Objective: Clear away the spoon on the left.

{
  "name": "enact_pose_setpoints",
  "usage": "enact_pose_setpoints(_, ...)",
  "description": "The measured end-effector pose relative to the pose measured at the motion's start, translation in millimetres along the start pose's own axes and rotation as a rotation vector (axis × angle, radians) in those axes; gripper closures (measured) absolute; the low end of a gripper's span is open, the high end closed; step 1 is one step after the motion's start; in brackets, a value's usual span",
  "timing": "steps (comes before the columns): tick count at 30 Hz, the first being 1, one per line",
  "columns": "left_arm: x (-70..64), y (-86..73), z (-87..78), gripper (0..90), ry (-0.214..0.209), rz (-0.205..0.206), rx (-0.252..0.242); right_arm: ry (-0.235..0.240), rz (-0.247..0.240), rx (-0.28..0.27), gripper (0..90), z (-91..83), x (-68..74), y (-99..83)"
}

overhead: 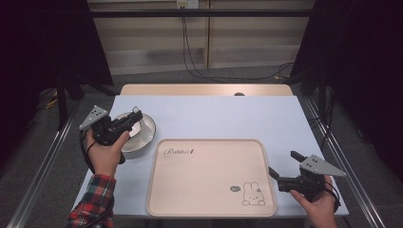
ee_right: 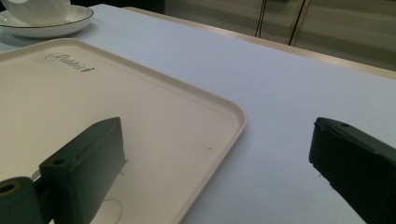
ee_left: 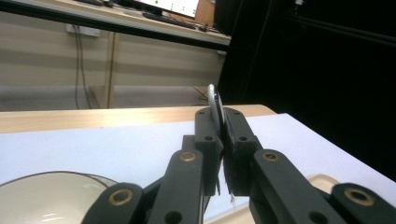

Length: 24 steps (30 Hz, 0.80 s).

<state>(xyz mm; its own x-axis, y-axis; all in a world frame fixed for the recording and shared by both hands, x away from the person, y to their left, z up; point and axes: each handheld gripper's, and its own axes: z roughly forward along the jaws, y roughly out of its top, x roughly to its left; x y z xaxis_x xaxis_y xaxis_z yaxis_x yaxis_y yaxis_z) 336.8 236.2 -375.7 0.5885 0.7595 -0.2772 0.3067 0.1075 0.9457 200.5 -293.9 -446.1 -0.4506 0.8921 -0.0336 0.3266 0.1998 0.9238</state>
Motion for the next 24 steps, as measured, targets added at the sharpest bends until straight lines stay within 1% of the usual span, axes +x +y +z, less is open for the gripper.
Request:
enact_pose_setpoints(1,-1.7,-0.7,0.3,85.7,-0.003,-0.001,0.005,0.000,0.001,0.002,3.0,0.1,0.1,0.0)
enact_pose_setpoints(2,-3.1,-1.8,0.5,85.8,-0.021,0.001,0.009,-0.001,0.002,0.004,3.0,0.1,0.4,-0.1)
enact_pose_setpoints(3,-5.9,-3.6,1.4,85.8,-0.025,-0.007,0.016,0.001,0.003,0.003,3.0,0.3,0.5,-0.2)
enact_pose_setpoints(4,-7.8,-5.0,2.1,85.7,-0.049,-0.016,0.019,0.002,0.003,0.004,3.0,0.4,0.7,-0.1)
enact_pose_setpoints(6,-10.1,-6.4,2.7,85.7,-0.057,-0.013,0.025,0.000,0.001,0.004,3.0,0.4,1.1,-0.2)
enact_pose_setpoints(7,-13.9,-8.9,3.7,85.8,-0.077,-0.008,0.036,0.000,-0.001,0.004,3.0,0.3,1.1,-0.2)
enact_pose_setpoints(8,-15.4,-9.6,3.9,85.8,-0.076,-0.006,0.041,0.002,0.000,0.002,3.0,0.6,1.1,-0.1)
enact_pose_setpoints(9,-16.8,-10.9,4.3,85.8,-0.084,-0.006,0.040,0.004,-0.001,0.003,3.0,0.7,1.1,-0.1)
enact_pose_setpoints(11,-18.9,-13.2,4.1,85.8,-0.104,-0.003,0.055,0.005,-0.005,0.004,3.0,0.9,1.4,0.0)
enact_pose_setpoints(12,-18.9,-13.2,4.1,85.7,-0.104,-0.003,0.055,0.005,-0.007,0.004,3.0,1.0,1.4,-0.1)
enact_pose_setpoints(13,-23.5,-16.9,4.6,85.8,-0.109,-0.014,0.057,0.004,-0.011,0.004,3.0,1.2,1.4,-0.1)
enact_pose_setpoints(14,-25.2,-18.6,4.6,85.8,-0.116,-0.010,0.068,0.006,-0.012,0.006,3.0,1.2,1.5,-0.2)
enact_pose_setpoints(15,-25.9,-20.6,5.1,85.7,-0.135,-0.009,0.071,0.009,-0.012,0.004,3.0,1.3,1.6,-0.2)
enact_pose_setpoints(16,-28.0,-22.2,5.6,85.7,-0.137,-0.014,0.076,0.009,-0.009,0.005,3.0,1.1,1.8,-0.1)
enact_pose_setpoints(17,-28.8,-23.3,5.6,85.8,-0.147,-0.007,0.082,0.009,-0.009,0.005,3.0,1.2,1.8,0.0)
enact_pose_setpoints(18,-31.4,-25.2,5.9,85.7,-0.148,-0.014,0.081,0.011,-0.012,0.004,3.0,1.4,1.7,0.0)
enact_pose_setpoints(20,-33.8,-27.4,5.8,85.7,-0.158,-0.012,0.092,0.011,-0.014,0.006,3.0,1.5,2.0,-0.2)
enact_pose_setpoints(21,-35.1,-28.8,5.4,85.8,-0.172,-0.002,0.098,0.011,-0.017,0.007,3.0,1.5,2.3,-0.2)
enact_pose_setpoints(22,-37.5,-30.0,6.0,85.7,-0.175,-0.015,0.094,0.011,-0.017,0.005,3.0,1.3,2.4,-0.1)
enact_pose_setpoints(24,-40.7,-31.8,5.8,85.7,-0.192,-0.015,0.099,0.018,-0.019,0.001,3.0,1.4,2.6,0.0)
